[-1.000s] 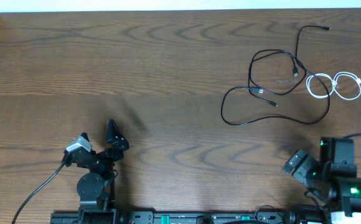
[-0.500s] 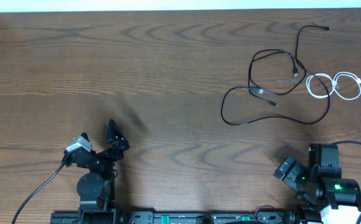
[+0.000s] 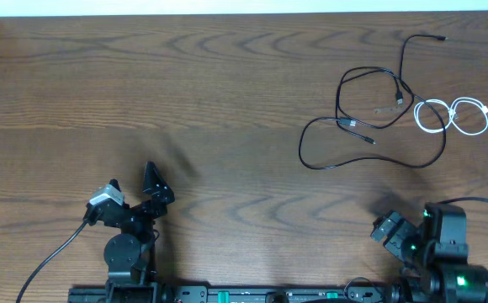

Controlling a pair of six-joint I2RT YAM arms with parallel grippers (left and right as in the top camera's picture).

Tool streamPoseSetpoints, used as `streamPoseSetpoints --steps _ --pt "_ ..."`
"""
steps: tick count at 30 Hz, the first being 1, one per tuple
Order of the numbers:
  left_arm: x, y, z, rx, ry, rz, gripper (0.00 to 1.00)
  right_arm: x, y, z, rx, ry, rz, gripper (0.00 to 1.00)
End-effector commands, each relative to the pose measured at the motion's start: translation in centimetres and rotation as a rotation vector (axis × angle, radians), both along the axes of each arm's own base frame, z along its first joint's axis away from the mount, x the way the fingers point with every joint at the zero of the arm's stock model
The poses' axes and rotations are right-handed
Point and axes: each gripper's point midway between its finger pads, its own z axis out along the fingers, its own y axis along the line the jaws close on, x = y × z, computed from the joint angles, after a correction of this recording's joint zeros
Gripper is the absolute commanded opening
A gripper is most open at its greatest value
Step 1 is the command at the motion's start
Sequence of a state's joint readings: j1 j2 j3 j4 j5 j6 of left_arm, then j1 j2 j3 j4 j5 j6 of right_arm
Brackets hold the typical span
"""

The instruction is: Untangle cables

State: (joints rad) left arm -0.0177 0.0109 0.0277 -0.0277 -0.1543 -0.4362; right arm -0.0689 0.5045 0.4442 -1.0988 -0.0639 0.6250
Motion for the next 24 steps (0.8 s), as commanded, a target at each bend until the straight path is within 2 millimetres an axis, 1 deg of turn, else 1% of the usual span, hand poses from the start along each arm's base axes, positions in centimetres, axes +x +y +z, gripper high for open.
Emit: streamPoseSetpoints --steps 1,3,5,9,11,13,16,18,21,23,24 --pt "0.0 -0.1 -1.8 0.021 0.056 -0.007 0.99 -0.9 1.0 -0.2 0.083 -0.03 -0.043 0.99" --pt "0.0 -0.1 -1.8 0.021 0.056 -0.007 0.99 0.1 0.9 0.4 0.074 -0.113 -0.043 0.99" --pt "0.0 -0.1 -1.8 0.021 0.056 -0.007 0.99 1.7 0.7 1.3 0.068 -0.225 -0.038 0.99" --pt "0.0 -0.1 -1.8 0.021 0.056 -0.007 0.99 5.3 0.4 4.2 0.053 -0.478 -0.028 0.99" --pt "0.0 -0.1 -1.8 0.021 0.056 -0.007 0.99 6.3 0.4 5.4 0.047 -0.568 -0.024 0.99" --pt "0.0 -0.1 -1.8 0.021 0.056 -0.007 0.99 6.8 0.3 6.0 0.043 -0.627 -0.021 0.99" --pt "0.0 -0.1 -1.8 0.021 0.056 -0.007 0.99 6.7 0.3 5.6 0.041 -0.657 -0.019 0.99" --pt "0.0 -0.1 -1.8 0.021 0.056 -0.007 0.99 6.5 0.4 5.8 0.039 -0.692 -0.017 0.99" --pt "0.0 -0.1 -1.8 0.021 0.056 -0.007 0.99 6.6 0.4 5.7 0.04 -0.694 -0.014 0.99" --pt "0.0 -0.1 -1.8 0.021 0.056 -0.007 0.99 7.2 0.9 7.2 0.045 -0.762 0.012 0.99" --pt "0.0 -0.1 -1.8 0.021 0.056 -0.007 0.99 7.7 1.2 8.4 0.048 -0.812 0.029 0.99"
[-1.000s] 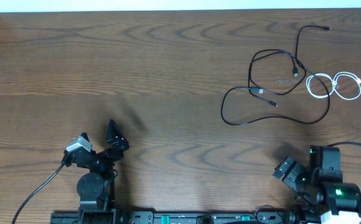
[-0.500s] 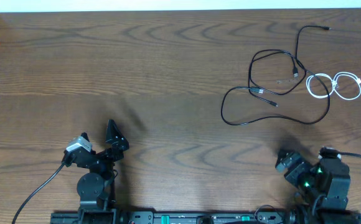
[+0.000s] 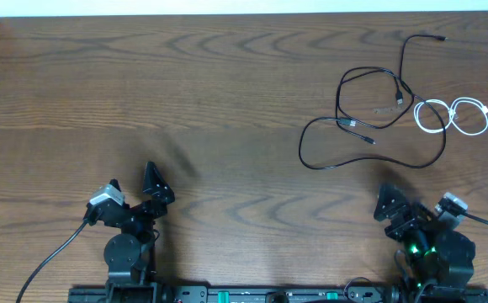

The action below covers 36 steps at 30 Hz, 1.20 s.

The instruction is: Untangle cables

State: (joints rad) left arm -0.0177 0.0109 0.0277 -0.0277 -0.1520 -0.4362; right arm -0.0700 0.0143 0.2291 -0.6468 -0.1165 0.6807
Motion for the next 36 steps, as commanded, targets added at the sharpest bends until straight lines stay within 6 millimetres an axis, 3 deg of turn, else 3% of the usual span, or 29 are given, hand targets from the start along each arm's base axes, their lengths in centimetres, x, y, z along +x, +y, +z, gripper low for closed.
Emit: streamPoseSetpoints --steps 1,5,18,24,27,30,36 --pt "0.0 0.0 -1.8 0.021 0.056 -0.004 1.0 1.0 1.0 3.0 0.006 -0.131 0.047 0.99" --pt "0.0 0.0 -1.8 0.021 0.056 -0.004 0.99 1.6 1.6 5.6 0.003 -0.244 0.074 0.99" --pt "0.0 0.0 -1.8 0.021 0.056 -0.004 0.99 2.9 1.6 5.0 0.001 -0.311 0.075 0.99" --pt "0.0 0.0 -1.8 0.021 0.056 -0.004 0.99 3.7 1.6 7.4 -0.006 -0.495 0.075 0.99" --pt "0.0 0.0 -1.8 0.021 0.056 -0.004 0.99 4.0 1.6 6.1 -0.006 -0.481 0.074 0.99" --pt "0.0 0.0 -1.8 0.021 0.056 -0.004 0.99 3.9 1.6 3.2 -0.002 -0.358 0.075 0.99" --pt "0.0 0.0 -1.8 0.021 0.056 -0.004 0.99 3.9 1.5 3.3 -0.002 -0.365 0.071 0.99"
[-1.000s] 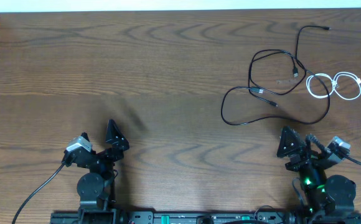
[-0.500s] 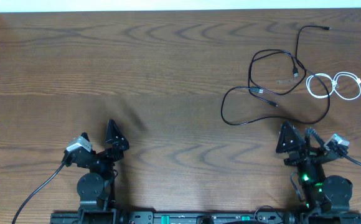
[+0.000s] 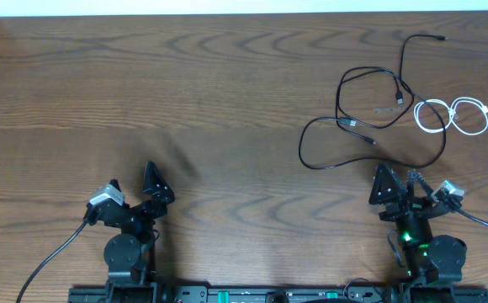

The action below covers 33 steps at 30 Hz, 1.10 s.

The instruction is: Untangle cables

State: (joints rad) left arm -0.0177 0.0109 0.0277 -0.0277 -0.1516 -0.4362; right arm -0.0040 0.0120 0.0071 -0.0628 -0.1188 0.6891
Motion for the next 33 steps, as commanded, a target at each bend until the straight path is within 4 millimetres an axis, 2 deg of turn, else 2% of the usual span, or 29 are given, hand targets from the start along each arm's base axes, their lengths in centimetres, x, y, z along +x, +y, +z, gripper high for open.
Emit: streamPoseSetpoints --steps 1,15,18,22,24,28,30,33 --pt "0.0 0.0 -1.8 0.021 0.056 -0.004 0.99 0.0 0.1 0.0 0.002 -0.002 0.006 0.99" --pt "0.0 0.0 -1.8 0.021 0.056 -0.004 0.99 0.0 0.2 0.1 0.001 -0.006 0.011 0.99" --pt "0.0 0.0 -1.8 0.021 0.056 -0.004 0.99 0.0 0.2 1.3 -0.023 -0.059 0.011 0.99" --pt "0.0 0.0 -1.8 0.021 0.056 -0.004 0.99 -0.2 0.3 4.7 -0.288 -0.229 0.005 0.99" --pt "0.0 0.0 -1.8 0.021 0.056 -0.004 0.99 -0.3 0.3 5.2 -0.45 -0.266 -0.001 0.99" --pt "0.0 0.0 -1.8 0.021 0.056 -0.004 0.99 -0.3 0.8 4.6 -0.731 -0.282 0.023 0.99" --pt "0.0 0.0 -1.8 0.021 0.056 -0.004 0.99 -0.2 1.0 4.0 -0.784 -0.268 0.04 0.99" --pt "0.0 0.0 -1.8 0.021 0.056 -0.004 0.99 -0.1 1.0 1.9 -0.787 -0.19 0.073 0.99"
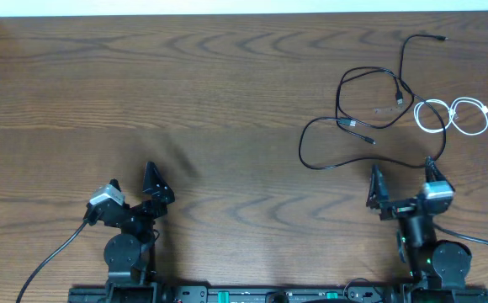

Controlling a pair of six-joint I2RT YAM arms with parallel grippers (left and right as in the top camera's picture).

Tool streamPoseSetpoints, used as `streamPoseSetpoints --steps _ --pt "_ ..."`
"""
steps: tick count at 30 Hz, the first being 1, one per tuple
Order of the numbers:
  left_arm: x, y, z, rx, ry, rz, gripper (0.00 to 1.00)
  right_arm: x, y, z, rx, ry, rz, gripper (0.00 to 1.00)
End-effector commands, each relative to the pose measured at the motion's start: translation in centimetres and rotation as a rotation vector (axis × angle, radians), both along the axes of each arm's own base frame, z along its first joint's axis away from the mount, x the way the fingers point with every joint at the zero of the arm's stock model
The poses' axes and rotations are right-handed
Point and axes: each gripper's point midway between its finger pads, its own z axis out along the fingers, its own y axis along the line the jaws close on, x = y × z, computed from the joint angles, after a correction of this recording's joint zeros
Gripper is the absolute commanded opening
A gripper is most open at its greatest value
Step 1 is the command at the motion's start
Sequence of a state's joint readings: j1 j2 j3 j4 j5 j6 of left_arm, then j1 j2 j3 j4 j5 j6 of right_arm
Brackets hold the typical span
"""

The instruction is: Untangle cables

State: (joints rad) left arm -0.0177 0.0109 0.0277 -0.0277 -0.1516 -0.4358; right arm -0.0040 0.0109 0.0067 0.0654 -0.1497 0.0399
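A long black cable (pixel 346 124) lies in loose loops at the back right of the wooden table (pixel 227 101). One of its ends crosses a coiled white cable (pixel 452 115) beside it. My right gripper (pixel 401 177) stands open just in front of the black cable's nearest loop, its right fingertip close to that loop. Far from both cables, my left gripper (pixel 133 182) rests open at the front left. Only the overhead view is given.
A white wall edge runs along the back of the table. Both arm bases and their leads sit along the front edge.
My right gripper has turned and moved slightly farther from the front edge; its fingers now point toward the black cable's near loop. The cables and left arm have not moved.
My right arm was folded low at the front right corner. It then rose with its fingers facing left, later reached forward toward the cables, and now stands open just before the black loop. The left arm stayed still throughout.
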Motion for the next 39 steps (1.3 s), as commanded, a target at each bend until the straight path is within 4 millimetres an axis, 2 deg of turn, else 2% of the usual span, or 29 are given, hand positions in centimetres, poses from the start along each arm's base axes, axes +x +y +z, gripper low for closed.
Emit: streamPoseSetpoints --steps 1,2,19,24,39 --pt "0.0 0.0 -1.8 0.021 0.056 -0.004 0.99 -0.1 0.4 -2.0 -0.144 0.058 0.021 0.99" --pt "0.0 0.0 -1.8 0.021 0.056 -0.004 0.99 -0.1 0.4 -3.1 -0.144 0.102 0.023 0.99" --pt "0.0 0.0 -1.8 0.021 0.056 -0.004 0.99 0.0 0.1 -3.0 -0.142 0.1 0.004 0.99" --pt "0.0 0.0 -1.8 0.021 0.056 -0.004 0.99 0.1 -1.4 -3.0 -0.031 0.118 -0.087 0.99" --pt "0.0 0.0 -1.8 0.021 0.056 -0.004 1.0 0.1 -1.5 -3.2 0.012 0.132 -0.088 0.99"
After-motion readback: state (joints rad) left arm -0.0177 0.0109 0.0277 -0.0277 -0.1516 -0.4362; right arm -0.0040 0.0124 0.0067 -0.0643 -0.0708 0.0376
